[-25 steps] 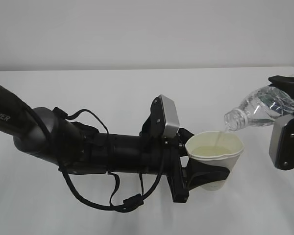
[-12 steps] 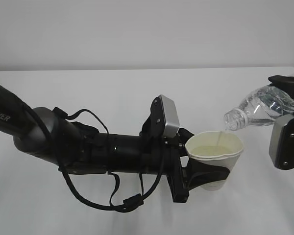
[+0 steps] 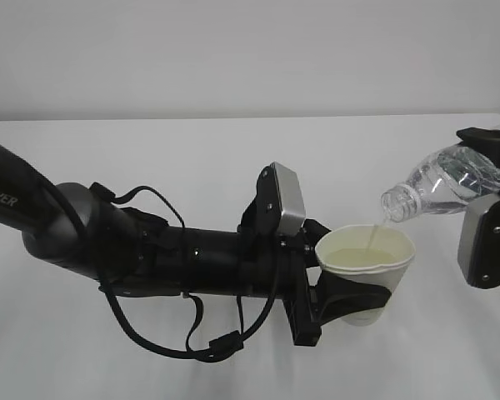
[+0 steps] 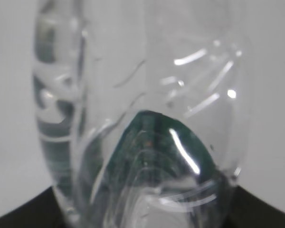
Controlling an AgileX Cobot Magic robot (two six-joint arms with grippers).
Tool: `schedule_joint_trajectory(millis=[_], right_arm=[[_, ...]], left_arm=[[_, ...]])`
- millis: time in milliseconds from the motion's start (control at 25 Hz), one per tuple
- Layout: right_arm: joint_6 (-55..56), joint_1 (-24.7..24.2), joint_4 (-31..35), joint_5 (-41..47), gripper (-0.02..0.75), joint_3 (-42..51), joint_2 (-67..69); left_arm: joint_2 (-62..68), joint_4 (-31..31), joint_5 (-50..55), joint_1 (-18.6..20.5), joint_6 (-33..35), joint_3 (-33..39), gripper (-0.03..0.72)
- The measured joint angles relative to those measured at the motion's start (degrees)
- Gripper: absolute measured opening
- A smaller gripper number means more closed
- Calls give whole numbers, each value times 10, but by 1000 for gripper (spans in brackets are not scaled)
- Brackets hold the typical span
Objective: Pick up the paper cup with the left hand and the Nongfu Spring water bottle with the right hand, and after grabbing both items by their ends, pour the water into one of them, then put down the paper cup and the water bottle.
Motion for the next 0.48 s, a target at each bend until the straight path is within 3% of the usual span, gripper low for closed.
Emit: schedule_joint_trajectory(millis=[480], right_arm=[[0, 0, 0, 0, 395, 0, 0]], left_arm=[[0, 3, 0, 0, 0, 0, 413]])
